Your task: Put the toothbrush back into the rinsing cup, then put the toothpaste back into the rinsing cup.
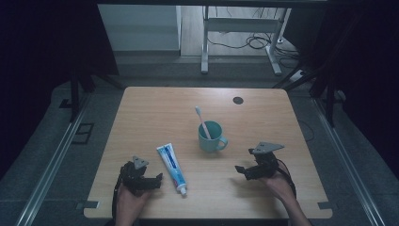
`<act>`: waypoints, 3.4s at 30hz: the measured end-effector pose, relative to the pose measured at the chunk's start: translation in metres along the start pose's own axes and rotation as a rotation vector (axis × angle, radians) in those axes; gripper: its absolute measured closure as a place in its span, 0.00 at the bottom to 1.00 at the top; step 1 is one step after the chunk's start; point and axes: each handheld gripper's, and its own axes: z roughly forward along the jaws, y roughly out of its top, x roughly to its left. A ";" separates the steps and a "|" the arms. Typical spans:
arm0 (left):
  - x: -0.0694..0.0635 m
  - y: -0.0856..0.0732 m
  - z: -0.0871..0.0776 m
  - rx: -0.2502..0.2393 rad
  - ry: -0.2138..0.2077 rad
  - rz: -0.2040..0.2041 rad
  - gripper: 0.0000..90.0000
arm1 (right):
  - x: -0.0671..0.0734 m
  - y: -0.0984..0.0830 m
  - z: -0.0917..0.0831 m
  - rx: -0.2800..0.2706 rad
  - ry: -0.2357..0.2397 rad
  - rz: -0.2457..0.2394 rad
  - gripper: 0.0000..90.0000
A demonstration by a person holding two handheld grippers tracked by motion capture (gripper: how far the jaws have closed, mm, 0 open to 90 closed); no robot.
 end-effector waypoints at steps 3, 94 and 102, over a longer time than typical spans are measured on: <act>0.000 0.000 0.000 0.000 0.000 0.000 0.00 | 0.000 -0.008 -0.001 -0.004 -0.003 0.010 0.08; -0.067 0.043 -0.007 -0.021 -0.371 0.138 0.98 | -0.003 -0.040 0.000 0.068 -0.066 0.014 0.15; -0.076 0.044 -0.002 0.013 -0.385 0.151 0.98 | -0.003 -0.040 0.000 0.068 -0.066 0.014 0.15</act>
